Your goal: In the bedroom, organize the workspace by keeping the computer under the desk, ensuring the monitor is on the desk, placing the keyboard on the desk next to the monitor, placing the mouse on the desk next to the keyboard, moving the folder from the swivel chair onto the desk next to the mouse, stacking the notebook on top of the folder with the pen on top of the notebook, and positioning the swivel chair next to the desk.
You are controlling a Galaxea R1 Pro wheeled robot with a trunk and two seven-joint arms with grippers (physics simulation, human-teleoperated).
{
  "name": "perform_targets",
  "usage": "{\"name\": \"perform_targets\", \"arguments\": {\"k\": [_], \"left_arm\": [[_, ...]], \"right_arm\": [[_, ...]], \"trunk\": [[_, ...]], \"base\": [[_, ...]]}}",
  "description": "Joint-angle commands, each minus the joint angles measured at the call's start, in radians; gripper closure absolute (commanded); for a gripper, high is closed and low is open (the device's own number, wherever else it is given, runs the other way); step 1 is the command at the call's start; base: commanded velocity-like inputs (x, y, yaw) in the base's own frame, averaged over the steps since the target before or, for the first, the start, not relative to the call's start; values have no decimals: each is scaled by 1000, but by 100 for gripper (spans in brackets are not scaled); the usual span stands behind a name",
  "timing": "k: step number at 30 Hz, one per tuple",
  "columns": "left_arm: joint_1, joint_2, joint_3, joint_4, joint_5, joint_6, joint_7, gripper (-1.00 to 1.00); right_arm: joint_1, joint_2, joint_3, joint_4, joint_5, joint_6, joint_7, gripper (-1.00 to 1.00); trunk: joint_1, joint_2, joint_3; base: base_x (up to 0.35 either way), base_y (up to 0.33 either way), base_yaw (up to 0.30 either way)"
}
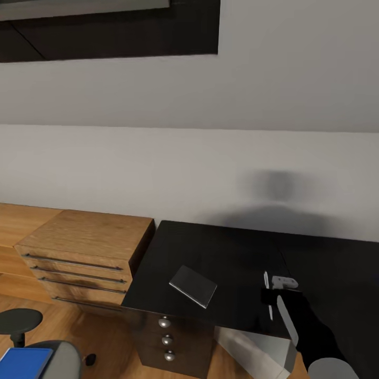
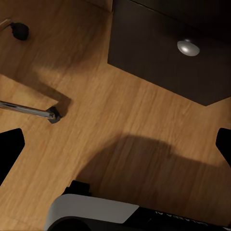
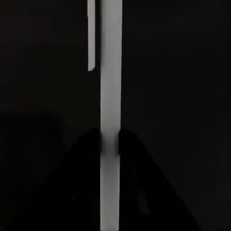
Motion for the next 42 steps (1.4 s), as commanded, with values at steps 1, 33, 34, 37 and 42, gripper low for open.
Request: {"name": "perform_targets", "arguments": {"k": [1,33,34,37,42], "left_arm": [[-1,-2,4,1,1,-3,-2,-100],[-1,-5,6,1,1,-4,-2,-100],[-1,-5,6,1,1,-4,-2,-100],[-1,-5,6,1,0,-4,-2,-100],[-1,-5,6,1,0,-4,-2,-100]], "right_arm": [[-1,-3,1,8,-7,-4,-5,100],[-1,-10,0,23,-8,-34,-5,100],[-1,-10,0,23,-8,-34,-5,100],[-1,-10,0,23,-8,-34,-5,100],[-1,-10,0,23,-8,-34,-5,100]], "trunk": [[4,-8,-5],[127,-232,-105],[127,-232,-105],[127,-232,-105],[127,-232,-105]], "base": [[0,0,0],[0,0,0],[0,0,0],[0,0,0],[0,0,0]]}}
